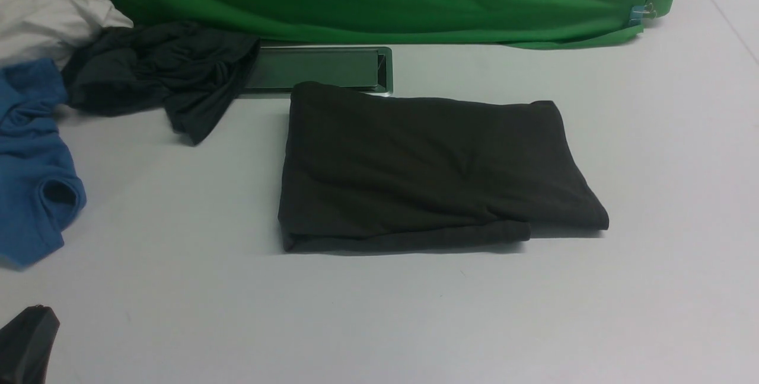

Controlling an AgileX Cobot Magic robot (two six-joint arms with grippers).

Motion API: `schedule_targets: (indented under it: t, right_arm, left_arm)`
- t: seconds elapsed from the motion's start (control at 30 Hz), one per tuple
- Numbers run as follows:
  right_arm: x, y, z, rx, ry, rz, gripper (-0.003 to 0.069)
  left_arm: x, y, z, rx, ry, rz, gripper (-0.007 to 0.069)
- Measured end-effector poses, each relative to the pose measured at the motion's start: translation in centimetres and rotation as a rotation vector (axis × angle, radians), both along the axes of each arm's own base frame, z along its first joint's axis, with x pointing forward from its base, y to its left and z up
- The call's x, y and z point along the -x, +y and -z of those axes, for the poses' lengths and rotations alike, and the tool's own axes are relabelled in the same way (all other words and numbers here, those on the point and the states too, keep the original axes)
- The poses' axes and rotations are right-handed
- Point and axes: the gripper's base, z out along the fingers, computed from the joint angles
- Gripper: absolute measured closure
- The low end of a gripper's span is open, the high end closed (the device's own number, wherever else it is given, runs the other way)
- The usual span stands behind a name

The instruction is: Fold a long-sleeved shirt on a white desktop.

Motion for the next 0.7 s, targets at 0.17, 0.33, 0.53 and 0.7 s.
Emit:
schedule_targets:
  t: [0.17, 0.33, 0.53, 0.7]
  right_arm:
    - [0.0, 0.0, 0.0, 0.0, 0.0, 0.0, 0.046]
    - [0.0, 0.0, 0.0, 0.0, 0.0, 0.0, 0.0452]
    - [0.09, -0.09, -0.02, -0.002, -0.005, 0.013, 0.0441]
    - [-0.03, -0.39, -0.02, -0.002, -0.005, 0.102, 0.0429]
  left_arm:
    - [0.0, 0.0, -0.02, 0.003, -0.002, -0.001, 0.0606]
    - [0.0, 0.0, -0.02, 0.003, -0.002, -0.001, 0.0606]
    - [0.0, 0.0, -0.02, 0.003, -0.002, -0.001, 0.0606]
    - [0.0, 0.0, -0.02, 0.003, -0.002, -0.001, 0.0606]
